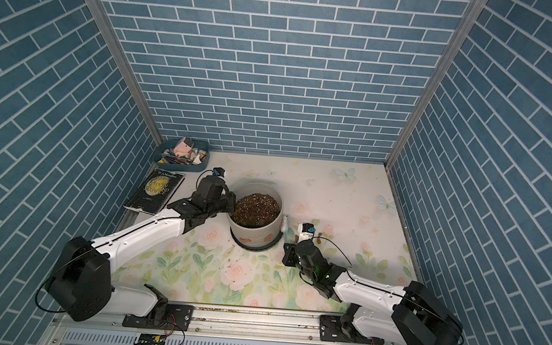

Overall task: Scrub the dried mud off the ceramic pot
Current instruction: Brush off the soil from the pot.

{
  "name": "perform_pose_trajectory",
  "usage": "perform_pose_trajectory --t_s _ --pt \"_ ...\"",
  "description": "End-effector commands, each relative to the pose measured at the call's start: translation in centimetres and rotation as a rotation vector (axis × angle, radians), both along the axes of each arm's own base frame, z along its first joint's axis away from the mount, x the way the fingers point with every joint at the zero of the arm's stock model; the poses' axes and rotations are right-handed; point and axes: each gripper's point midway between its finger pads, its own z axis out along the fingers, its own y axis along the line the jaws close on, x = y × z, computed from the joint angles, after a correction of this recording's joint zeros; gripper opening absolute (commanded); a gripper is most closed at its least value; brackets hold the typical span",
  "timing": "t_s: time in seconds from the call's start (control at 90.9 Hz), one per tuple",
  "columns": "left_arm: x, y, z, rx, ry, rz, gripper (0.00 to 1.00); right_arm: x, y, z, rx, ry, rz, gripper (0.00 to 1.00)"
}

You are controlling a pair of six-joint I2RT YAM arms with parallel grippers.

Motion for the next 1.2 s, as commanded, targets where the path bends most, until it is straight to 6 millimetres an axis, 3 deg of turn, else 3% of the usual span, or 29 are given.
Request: perform_pose_trajectory --t_s 0.0,0.341,0.737,0.957,1.067,1.133,1.188 --pt "-0.5 -0.6 0.1 -0.055 0.011 -0.014 0.0 -0.5 1.2 2.7 0.115 -0.042 0.039 0.0" --pt "-0.7 -0.3 -0.2 -0.047 0.015 -0.007 0.0 -0.5 0.4 3.8 0.122 -0.063 0.012 0.0" --pt "-0.9 -0.1 -0.2 -0.042 0.015 0.0 0.0 0.0 -2.6 4.4 0.06 -0.077 -0.071 0.0" --pt "-0.9 0.1 -0.1 -0.039 0.014 0.004 0.0 0.1 -5.5 4.4 -0.045 -0.072 -0.144 0.0" --pt "-0.9 0.1 -0.2 -0.038 0.016 0.006 0.0 0.3 -7.4 2.5 -0.179 -0.029 -0.185 0.0" --pt "-0.9 0.1 0.0 -0.04 0.012 0.008 0.0 0.5 -10.9 -0.8 -0.409 0.1 -0.26 0.0" --pt "-0.9 0.2 0.0 -0.039 0.012 0.01 0.0 0.8 -12.8 -0.6 -0.565 0.103 -0.318 0.0"
